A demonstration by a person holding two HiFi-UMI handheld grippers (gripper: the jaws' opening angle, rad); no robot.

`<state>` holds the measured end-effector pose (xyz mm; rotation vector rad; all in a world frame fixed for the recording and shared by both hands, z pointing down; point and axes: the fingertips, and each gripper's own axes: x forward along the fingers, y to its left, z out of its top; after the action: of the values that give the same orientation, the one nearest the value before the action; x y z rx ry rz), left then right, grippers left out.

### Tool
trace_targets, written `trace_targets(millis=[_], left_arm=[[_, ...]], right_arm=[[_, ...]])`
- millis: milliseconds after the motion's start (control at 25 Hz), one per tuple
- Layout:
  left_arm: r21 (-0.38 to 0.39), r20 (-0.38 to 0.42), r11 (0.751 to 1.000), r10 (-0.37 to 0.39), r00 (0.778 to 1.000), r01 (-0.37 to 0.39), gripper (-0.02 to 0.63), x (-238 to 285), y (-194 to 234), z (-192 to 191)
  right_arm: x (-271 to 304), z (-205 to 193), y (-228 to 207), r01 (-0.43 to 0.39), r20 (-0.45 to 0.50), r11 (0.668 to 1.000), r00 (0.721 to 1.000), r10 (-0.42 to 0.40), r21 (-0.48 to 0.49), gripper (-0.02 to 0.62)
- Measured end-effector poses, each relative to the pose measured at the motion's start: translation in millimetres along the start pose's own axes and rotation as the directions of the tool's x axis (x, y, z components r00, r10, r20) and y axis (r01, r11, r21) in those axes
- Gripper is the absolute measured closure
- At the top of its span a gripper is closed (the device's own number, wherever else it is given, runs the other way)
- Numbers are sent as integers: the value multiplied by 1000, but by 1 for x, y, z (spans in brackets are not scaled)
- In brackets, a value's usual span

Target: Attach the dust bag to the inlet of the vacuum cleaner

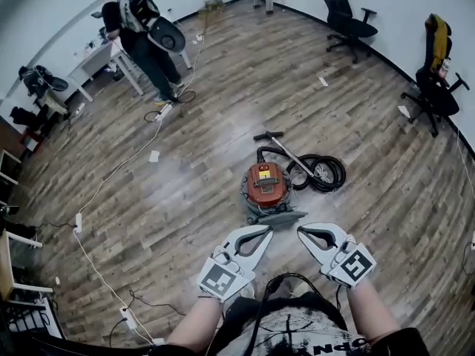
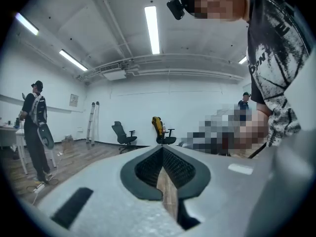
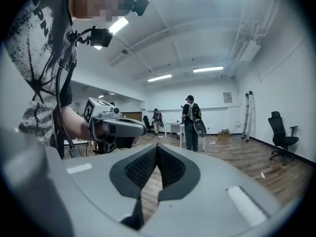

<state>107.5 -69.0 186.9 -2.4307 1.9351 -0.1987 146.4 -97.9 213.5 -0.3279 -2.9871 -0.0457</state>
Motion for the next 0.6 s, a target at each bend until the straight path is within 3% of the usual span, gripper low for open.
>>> trace_targets(millis=[200, 320, 480, 600], left_arm=[[-1, 117, 1000, 6, 993, -6, 604, -26, 4, 24], [-24, 111, 1000, 8, 994, -5, 604, -43, 13, 26], [-33, 105, 999, -7, 994, 11, 604, -56, 23, 23], [-37, 98, 999, -22, 995, 25, 604, -65, 26, 21]], right_arm=[[11, 15, 22, 25, 15, 999, 1000, -25, 27, 589], [21, 28, 35, 32, 34, 999, 999, -32, -6, 589], [36, 39, 44, 40, 94, 991, 995, -27, -129, 590], [42, 43, 47, 58, 95, 991, 994, -46, -123, 589]])
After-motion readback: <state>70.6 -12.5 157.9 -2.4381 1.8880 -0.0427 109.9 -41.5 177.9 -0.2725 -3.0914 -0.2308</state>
